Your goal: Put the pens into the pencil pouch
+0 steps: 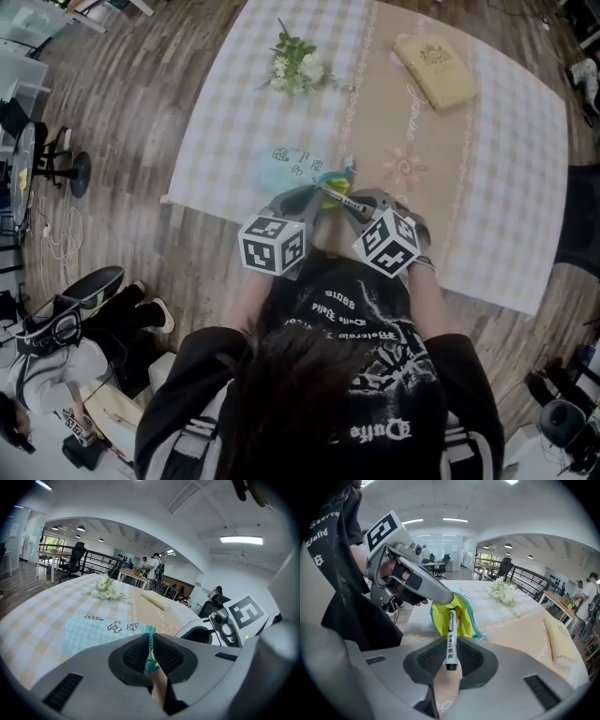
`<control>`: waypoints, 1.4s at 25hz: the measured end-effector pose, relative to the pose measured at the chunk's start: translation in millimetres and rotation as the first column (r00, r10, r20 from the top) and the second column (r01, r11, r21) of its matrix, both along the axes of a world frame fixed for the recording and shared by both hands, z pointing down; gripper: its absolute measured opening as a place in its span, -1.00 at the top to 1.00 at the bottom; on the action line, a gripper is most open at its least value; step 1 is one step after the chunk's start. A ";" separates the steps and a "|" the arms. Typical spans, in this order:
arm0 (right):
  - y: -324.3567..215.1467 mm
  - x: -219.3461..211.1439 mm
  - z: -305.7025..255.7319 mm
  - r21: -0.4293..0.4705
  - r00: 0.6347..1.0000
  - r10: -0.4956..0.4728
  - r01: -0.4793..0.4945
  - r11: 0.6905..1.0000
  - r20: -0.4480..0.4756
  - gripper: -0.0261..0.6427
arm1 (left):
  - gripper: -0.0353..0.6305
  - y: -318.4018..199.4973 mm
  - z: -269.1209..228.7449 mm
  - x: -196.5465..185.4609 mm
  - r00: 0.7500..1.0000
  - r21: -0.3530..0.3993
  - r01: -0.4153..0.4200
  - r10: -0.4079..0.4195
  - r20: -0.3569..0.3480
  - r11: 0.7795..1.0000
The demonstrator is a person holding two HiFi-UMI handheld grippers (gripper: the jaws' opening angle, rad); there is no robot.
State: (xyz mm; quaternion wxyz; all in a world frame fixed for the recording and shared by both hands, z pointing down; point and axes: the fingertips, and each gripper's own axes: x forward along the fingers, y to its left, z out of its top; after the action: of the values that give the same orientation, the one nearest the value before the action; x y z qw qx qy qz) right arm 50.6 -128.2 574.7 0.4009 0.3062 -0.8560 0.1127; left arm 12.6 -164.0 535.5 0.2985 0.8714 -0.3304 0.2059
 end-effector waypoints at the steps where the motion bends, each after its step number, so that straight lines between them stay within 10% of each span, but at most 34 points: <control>1: -3.3 -3.9 0.0 0.008 1.000 0.002 -0.002 1.000 0.003 0.69 | 0.77 -0.1 -0.4 -1.0 1.000 -0.001 -0.001 0.001 -0.004 1.000; 35: -27.8 -68.7 12.5 -0.048 0.978 0.077 -0.069 0.996 0.194 0.64 | 0.77 11.1 -0.9 -10.3 0.995 -0.005 -0.100 0.100 -0.003 0.995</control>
State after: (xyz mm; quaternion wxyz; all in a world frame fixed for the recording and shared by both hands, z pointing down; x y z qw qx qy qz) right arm -18.1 -156.0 587.3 0.3163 0.3167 -0.8770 0.1745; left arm 2.3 -152.9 534.6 0.2903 0.8864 -0.2853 0.2205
